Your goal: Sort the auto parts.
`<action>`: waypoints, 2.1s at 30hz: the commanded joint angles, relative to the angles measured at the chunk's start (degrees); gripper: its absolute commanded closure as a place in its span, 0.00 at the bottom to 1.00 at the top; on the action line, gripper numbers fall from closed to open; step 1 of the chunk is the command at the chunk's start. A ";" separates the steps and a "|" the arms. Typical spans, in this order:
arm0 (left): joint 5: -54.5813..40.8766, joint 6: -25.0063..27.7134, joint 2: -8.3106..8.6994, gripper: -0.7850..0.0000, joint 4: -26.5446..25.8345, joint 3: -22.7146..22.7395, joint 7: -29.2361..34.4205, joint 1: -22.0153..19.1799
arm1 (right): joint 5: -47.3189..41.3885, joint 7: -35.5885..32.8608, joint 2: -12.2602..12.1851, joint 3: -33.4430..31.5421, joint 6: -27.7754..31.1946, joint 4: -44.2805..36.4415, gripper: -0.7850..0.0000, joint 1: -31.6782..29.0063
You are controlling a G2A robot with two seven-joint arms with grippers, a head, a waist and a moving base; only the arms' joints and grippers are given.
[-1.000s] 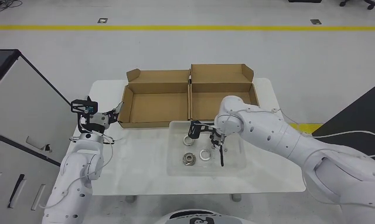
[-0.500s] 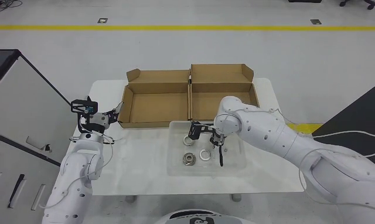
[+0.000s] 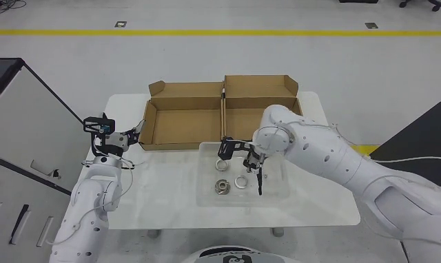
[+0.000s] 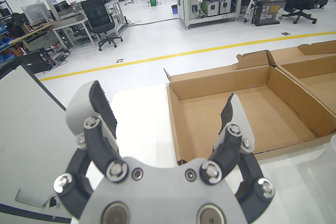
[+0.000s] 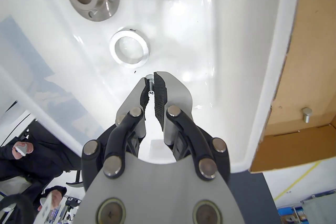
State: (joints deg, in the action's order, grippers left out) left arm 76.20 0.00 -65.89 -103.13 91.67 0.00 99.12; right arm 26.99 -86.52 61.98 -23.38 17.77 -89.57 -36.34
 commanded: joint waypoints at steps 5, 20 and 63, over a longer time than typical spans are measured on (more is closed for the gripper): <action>0.00 0.00 0.00 0.00 0.00 0.00 0.00 0.00 | -5.10 -1.46 -5.02 -5.11 -1.46 -10.78 1.00 -0.72; 0.00 0.00 0.00 0.00 0.00 0.00 0.00 0.00 | -27.46 13.90 -17.82 -16.07 13.91 -15.08 1.00 -4.89; 0.00 0.00 0.00 0.00 0.00 0.00 0.00 0.00 | -99.21 10.09 -14.48 -26.96 10.11 -11.88 1.00 -1.37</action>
State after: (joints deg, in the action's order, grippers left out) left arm 76.20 0.00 -65.89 -103.13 91.67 0.00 99.12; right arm -69.84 -75.50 46.89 -49.46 28.81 -101.59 -37.59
